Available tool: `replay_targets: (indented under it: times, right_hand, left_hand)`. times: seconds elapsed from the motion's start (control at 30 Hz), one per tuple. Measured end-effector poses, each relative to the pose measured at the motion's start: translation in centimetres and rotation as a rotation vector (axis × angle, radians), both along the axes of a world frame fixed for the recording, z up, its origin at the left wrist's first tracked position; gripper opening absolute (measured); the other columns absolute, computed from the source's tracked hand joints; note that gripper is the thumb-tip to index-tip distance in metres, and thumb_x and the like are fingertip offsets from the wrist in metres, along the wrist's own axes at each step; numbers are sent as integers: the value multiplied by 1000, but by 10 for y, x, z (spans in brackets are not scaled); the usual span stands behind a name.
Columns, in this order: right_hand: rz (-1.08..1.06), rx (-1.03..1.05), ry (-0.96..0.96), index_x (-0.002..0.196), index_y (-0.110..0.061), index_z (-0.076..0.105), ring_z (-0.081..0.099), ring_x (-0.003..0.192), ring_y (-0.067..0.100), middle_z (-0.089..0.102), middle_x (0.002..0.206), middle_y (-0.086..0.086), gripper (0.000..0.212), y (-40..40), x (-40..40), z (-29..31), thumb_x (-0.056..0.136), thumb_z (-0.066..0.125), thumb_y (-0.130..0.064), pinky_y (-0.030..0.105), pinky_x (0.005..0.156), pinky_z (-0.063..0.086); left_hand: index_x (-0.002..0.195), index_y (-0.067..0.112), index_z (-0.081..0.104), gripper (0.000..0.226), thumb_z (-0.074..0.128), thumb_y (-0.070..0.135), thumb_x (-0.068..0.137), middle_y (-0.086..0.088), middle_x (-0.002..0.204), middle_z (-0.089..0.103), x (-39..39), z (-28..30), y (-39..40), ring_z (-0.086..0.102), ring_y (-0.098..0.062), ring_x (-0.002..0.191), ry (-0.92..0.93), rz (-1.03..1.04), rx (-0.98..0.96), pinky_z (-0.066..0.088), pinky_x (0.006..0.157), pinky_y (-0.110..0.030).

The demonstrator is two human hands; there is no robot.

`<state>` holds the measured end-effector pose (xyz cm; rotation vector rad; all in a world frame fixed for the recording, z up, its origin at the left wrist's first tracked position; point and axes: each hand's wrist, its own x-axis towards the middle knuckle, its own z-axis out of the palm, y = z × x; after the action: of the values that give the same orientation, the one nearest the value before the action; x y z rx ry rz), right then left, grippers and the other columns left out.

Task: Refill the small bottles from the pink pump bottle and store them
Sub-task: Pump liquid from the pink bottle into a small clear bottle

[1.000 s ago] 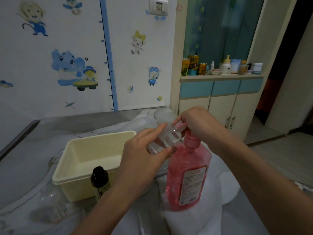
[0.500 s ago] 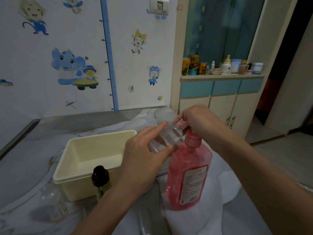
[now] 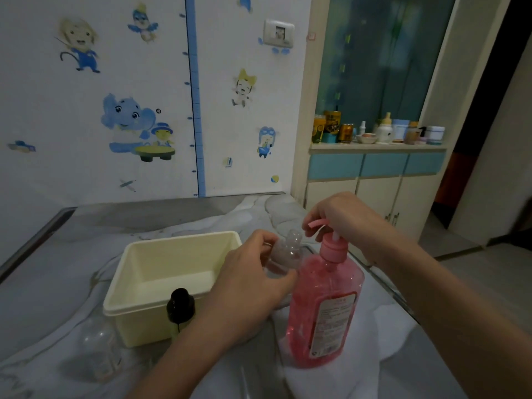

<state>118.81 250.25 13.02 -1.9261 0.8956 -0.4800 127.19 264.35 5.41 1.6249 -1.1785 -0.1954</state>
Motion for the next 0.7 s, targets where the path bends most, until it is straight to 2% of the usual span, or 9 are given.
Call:
replay_targets:
  times: [0.07, 0.13, 0.17, 0.23, 0.3, 0.37, 0.47, 0.57, 0.7]
  right_hand:
    - [-74, -85, -28, 93, -1, 67, 56, 58, 11, 66, 75, 6, 27, 0, -1, -3, 89, 44, -14, 23, 56, 46]
    - [-142, -353, -111, 86, -11, 64, 57, 66, 12, 66, 87, 4, 22, 6, -4, -4, 90, 45, -22, 25, 60, 50]
    - [-165, -493, -202, 87, -15, 63, 57, 69, 9, 64, 87, 0, 21, 14, -7, -2, 92, 45, -23, 21, 60, 50]
    - [-79, -634, -368, 87, -16, 62, 55, 67, 4, 62, 81, -3, 18, 34, -12, 7, 93, 46, -22, 12, 55, 46]
    - [135, -635, -369, 85, -16, 62, 57, 63, 6, 63, 74, -1, 18, 55, -18, 15, 93, 46, -21, 16, 55, 46]
    - [385, -566, -179, 82, -20, 62, 60, 61, 8, 64, 72, -1, 19, 75, -24, 19, 93, 47, -24, 19, 55, 49]
    - [684, -532, 263, 90, -28, 62, 65, 71, 6, 66, 83, -5, 12, 91, -27, 3, 92, 51, -32, 18, 64, 57]
    - [821, -604, 567, 104, -36, 59, 63, 85, 5, 63, 98, -14, 18, 97, -20, -38, 86, 59, -40, 20, 75, 55]
    - [900, -543, 795, 121, -40, 47, 59, 98, 13, 60, 113, -7, 48, 111, -19, -87, 78, 68, -43, 32, 85, 52]
  left_hand:
    - [86, 33, 56, 29, 77, 24, 69, 18, 83, 69, 5, 2, 3, 63, 9, 78, 10, 0, 20, 47, 68, -7]
    - [91, 29, 58, 30, 78, 21, 70, 12, 88, 71, 12, 4, 8, 66, 3, 79, 26, -11, 56, 54, 76, -19]
    - [93, 28, 59, 31, 78, 21, 70, 10, 89, 72, 15, 6, 10, 67, 0, 80, 38, -21, 71, 56, 77, -24]
    - [98, 25, 59, 35, 80, 24, 70, 9, 89, 72, 22, 8, 15, 68, -2, 79, 50, -38, 108, 57, 70, -23]
    - [100, 23, 59, 39, 82, 27, 69, 8, 89, 72, 31, 11, 18, 69, -7, 81, 57, -46, 151, 55, 65, -22]
    - [98, 19, 59, 39, 83, 25, 67, 2, 87, 74, 39, 12, 22, 70, -16, 81, 66, -62, 162, 54, 69, -31]
    - [103, 13, 58, 39, 79, 11, 70, 0, 89, 75, 47, 12, 29, 71, -15, 80, 120, -113, 193, 53, 74, -34]
    - [104, 13, 59, 40, 80, 9, 70, 0, 92, 75, 53, 11, 35, 71, -18, 87, 132, -150, 240, 55, 83, -40]
    - [106, 14, 59, 43, 82, 12, 70, 0, 95, 74, 58, 9, 40, 71, -17, 88, 110, -166, 310, 57, 84, -42]
